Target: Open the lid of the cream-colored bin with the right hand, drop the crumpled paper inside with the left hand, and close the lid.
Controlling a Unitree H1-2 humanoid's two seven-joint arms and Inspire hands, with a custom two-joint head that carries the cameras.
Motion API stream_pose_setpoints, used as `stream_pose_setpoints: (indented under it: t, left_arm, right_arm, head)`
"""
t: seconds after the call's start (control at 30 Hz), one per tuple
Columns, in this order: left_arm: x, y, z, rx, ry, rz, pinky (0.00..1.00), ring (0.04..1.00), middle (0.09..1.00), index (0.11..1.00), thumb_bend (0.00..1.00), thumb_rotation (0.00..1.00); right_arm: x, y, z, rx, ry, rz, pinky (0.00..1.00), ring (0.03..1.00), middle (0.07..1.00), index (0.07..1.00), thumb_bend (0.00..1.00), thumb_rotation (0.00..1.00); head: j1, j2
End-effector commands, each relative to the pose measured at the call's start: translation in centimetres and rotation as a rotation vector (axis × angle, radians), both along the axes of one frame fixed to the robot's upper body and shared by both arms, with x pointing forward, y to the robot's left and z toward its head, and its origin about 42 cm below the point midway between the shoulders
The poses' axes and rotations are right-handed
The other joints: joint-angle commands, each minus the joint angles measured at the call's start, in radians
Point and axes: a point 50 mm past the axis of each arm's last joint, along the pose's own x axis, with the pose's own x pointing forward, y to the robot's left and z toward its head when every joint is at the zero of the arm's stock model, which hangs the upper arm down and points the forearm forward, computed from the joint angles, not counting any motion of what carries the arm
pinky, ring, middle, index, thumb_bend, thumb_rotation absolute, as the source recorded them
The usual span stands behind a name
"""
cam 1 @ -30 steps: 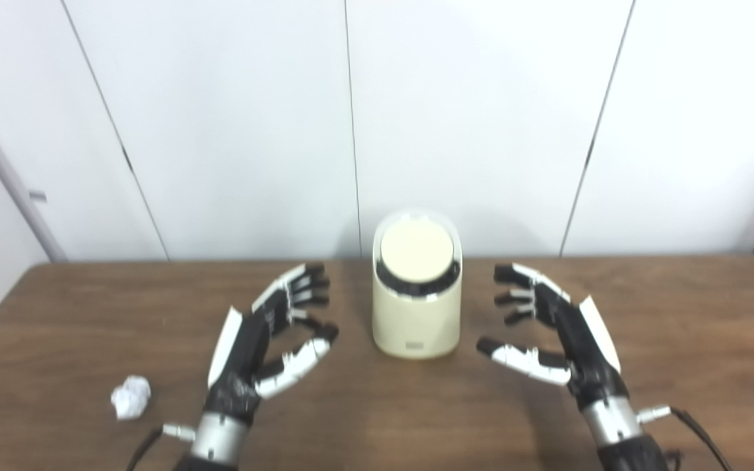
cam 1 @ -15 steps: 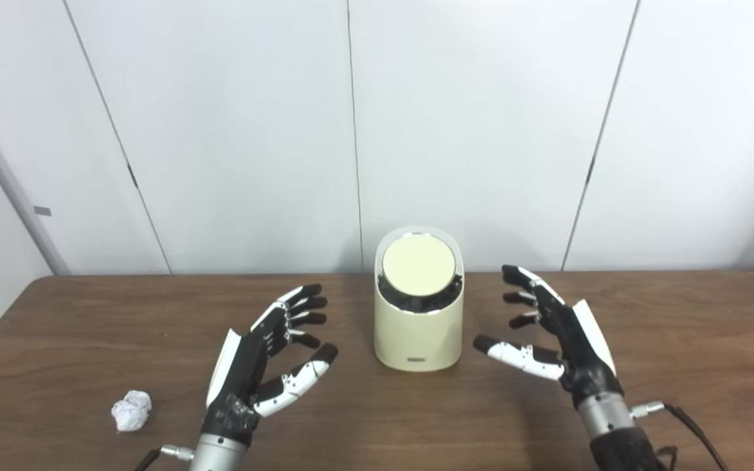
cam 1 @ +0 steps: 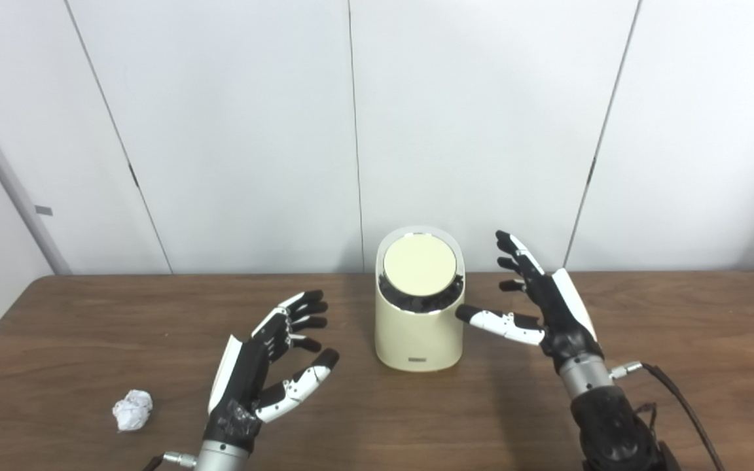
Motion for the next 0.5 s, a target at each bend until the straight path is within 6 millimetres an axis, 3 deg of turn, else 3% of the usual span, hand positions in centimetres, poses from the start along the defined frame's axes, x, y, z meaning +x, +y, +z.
stream_pose_setpoints:
  t: [0.0,0.23,0.47]
  left_arm:
    - [0.2,-0.1,1.1,-0.006,-0.07,-0.009,0.6,0.747,0.803,0.837,0.54,0.29]
    - [0.3,-0.4,0.9,-0.007,-0.069,-0.015,0.6,0.74,0.799,0.836,0.54,0.29]
    - [0.3,-0.7,0.8,-0.019,-0.064,-0.025,0.6,0.736,0.797,0.842,0.54,0.29]
  right_arm:
    - [1.0,0.6,3.0,-0.02,-0.088,0.018,0.72,0.888,0.942,0.983,0.82,0.46]
    - [1.8,1.2,4.4,-0.043,-0.109,0.036,0.65,0.849,0.943,0.99,0.81,0.46]
    - [2.6,1.4,5.7,-0.065,-0.085,0.033,0.66,0.86,0.949,0.98,0.8,0.49]
  head:
    - [0.0,0.002]
    - [-0.002,0.001]
    - [-0.002,0.005]
